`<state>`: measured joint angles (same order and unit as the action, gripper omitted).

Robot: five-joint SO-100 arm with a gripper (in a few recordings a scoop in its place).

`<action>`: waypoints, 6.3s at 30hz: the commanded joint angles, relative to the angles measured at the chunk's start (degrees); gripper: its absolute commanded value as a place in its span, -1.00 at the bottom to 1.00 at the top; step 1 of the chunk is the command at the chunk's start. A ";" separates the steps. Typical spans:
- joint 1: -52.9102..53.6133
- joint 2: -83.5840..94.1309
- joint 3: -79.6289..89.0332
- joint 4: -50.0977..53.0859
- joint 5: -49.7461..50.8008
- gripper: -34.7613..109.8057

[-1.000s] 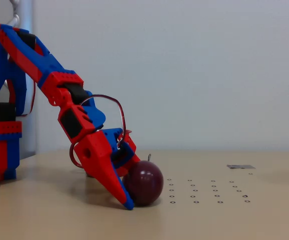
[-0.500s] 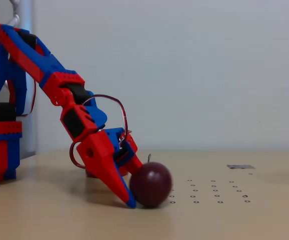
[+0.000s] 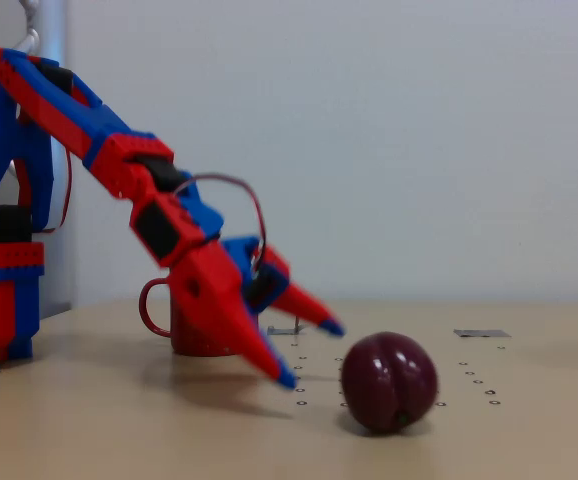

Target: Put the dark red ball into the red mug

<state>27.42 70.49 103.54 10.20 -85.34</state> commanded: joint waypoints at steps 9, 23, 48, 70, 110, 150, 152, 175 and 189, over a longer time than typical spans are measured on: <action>3.87 -2.90 -16.52 -0.97 -0.26 0.13; 5.89 -14.06 -32.34 -0.97 -1.67 0.11; 4.13 -23.03 -40.08 -0.97 -2.37 0.11; -0.44 -24.70 -41.04 1.93 -0.09 0.02; 1.85 -16.44 -42.54 16.79 9.84 -0.22; -29.71 25.75 -46.05 90.44 47.81 -0.22; -30.15 28.30 -41.13 90.18 48.16 -0.22; -37.35 42.10 -7.47 79.01 46.41 -0.19; -32.52 45.53 -2.64 69.70 39.55 -0.01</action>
<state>-5.62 112.24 102.04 81.91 -44.74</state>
